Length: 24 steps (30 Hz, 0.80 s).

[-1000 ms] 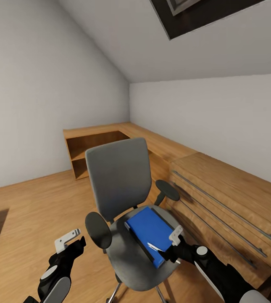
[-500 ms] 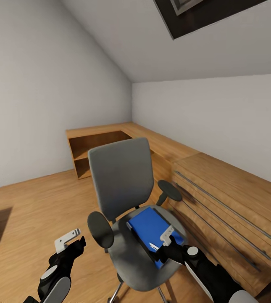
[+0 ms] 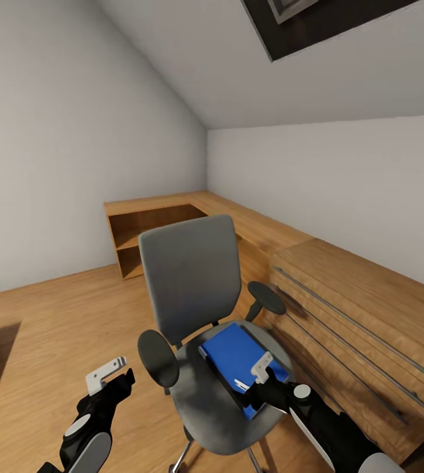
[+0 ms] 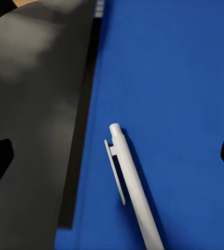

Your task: In the bedroom, organize the workspace by keeping the computer under the desk, ensuring the monitor is on the desk, placing the keyboard on the desk next to the monitor, placing the mouse on the desk next to the keyboard, moving the folder from the swivel chair onto the desk next to the mouse, stacking the notebook on top of the folder with the pen on top of the notebook, and positioning the swivel chair next to the desk.

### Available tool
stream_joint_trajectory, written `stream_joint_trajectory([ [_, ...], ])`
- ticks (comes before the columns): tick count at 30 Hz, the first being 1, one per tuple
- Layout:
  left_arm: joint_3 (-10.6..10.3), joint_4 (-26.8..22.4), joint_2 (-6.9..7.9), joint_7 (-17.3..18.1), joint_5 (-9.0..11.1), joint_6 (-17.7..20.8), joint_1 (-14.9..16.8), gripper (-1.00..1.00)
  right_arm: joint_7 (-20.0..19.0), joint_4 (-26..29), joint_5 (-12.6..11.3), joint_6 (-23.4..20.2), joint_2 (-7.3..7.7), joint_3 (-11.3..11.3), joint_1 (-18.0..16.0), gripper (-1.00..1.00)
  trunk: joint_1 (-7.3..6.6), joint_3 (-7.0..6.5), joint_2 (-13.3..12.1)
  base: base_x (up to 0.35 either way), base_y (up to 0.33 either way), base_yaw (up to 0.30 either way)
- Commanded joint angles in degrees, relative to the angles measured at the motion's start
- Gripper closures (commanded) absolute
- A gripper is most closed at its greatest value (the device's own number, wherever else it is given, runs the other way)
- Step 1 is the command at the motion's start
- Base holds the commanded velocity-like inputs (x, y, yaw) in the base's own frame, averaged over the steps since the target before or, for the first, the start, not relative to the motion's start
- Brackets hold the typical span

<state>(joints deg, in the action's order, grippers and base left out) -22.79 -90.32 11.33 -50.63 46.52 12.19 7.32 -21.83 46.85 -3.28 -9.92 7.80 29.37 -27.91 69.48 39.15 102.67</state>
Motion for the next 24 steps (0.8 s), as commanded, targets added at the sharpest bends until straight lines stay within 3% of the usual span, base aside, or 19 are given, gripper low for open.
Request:
stream_joint_trajectory([
  [1,-0.07,-0.10,0.07,-0.40,0.15,0.25,0.06,-1.00,0.01,0.10,-0.34,-0.38,0.08,0.16,-0.04,-1.00,0.00,0.06,0.03,0.000,0.000,0.000],
  [9,0.41,-0.12,0.10,-0.51,0.15,0.12,0.06,-1.00,0.29,-0.03,-0.21,-0.81,0.06,0.17,-0.04,-1.00,0.43,0.42,0.83,0.000,0.000,0.000],
  [19,0.47,-0.12,0.10,-0.52,0.15,0.11,0.06,-1.00,0.43,-0.11,-0.14,-5.55,0.08,-0.04,-0.04,-1.00,0.43,0.42,0.83,0.000,0.000,0.000],
  [24,0.48,-0.12,0.10,-0.52,0.15,0.11,0.06,-1.00,0.54,-0.11,1.03,-8.88,0.10,-0.20,-0.04,-1.00,0.43,0.42,0.83,0.000,0.000,0.000],
])
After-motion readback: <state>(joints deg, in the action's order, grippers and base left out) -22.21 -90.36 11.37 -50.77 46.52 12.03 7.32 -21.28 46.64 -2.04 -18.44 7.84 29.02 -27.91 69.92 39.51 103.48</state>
